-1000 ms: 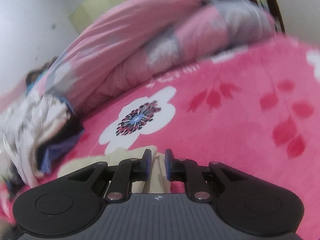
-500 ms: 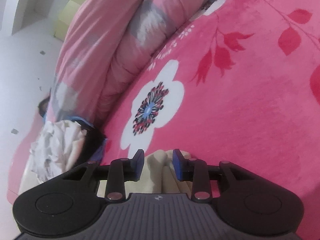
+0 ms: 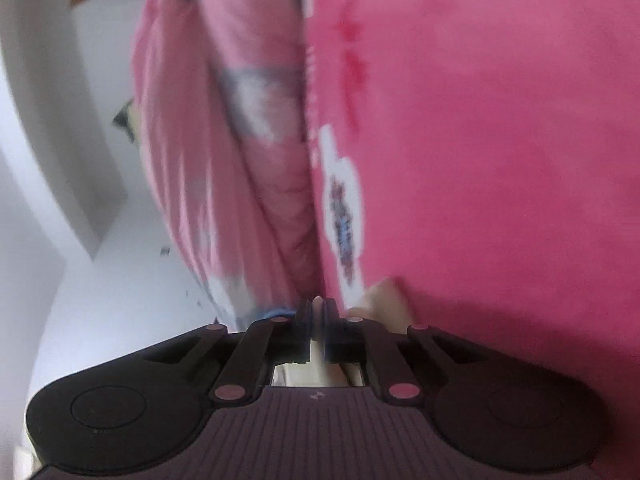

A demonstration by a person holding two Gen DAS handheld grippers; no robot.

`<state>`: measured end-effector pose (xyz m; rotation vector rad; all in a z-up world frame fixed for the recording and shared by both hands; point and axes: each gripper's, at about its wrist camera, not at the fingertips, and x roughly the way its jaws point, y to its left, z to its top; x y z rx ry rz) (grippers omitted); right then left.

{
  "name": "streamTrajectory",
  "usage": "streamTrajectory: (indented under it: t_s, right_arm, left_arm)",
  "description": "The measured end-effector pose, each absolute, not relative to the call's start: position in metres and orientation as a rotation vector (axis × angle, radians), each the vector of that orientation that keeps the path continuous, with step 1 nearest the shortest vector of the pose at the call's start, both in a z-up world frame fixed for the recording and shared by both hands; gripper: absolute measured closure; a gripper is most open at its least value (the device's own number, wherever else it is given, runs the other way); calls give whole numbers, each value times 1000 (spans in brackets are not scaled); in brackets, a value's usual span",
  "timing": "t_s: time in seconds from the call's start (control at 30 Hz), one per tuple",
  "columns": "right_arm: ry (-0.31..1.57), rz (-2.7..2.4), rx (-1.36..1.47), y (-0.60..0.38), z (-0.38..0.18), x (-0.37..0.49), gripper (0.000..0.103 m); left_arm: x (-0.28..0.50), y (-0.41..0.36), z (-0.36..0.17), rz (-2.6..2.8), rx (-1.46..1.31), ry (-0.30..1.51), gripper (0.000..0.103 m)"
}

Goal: Fold clothes

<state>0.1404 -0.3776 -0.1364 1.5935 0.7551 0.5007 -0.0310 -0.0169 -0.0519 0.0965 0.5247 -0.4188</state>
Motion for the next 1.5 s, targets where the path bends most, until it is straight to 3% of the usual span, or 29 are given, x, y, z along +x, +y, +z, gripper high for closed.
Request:
streamTrajectory:
  t_s: [0.2, 0.43, 0.57, 0.87, 0.97, 1.1, 1.5]
  right_arm:
    - [734, 481, 1622, -391, -127, 139, 90]
    - [725, 563, 1086, -367, -54, 134, 89]
    - [777, 447, 913, -348, -52, 146, 90]
    - [560, 489, 328, -312, 18, 43, 89]
    - [494, 548, 77, -269, 16, 13, 89]
    - [538, 479, -125, -232, -30, 6, 90]
    - [528, 524, 62, -253, 6, 21, 88]
  left_arm:
    - [-30, -16, -52, -418, 91, 529, 0]
    - [-31, -17, -52, -417, 92, 528, 0]
    - [-31, -18, -51, -411, 91, 535, 0]
    - [-32, -17, -52, -408, 85, 531, 0]
    - [-31, -18, -50, -403, 87, 543, 0]
    - [-30, -19, -48, -403, 96, 561, 0]
    - [-33, -17, -48, -404, 98, 568, 0]
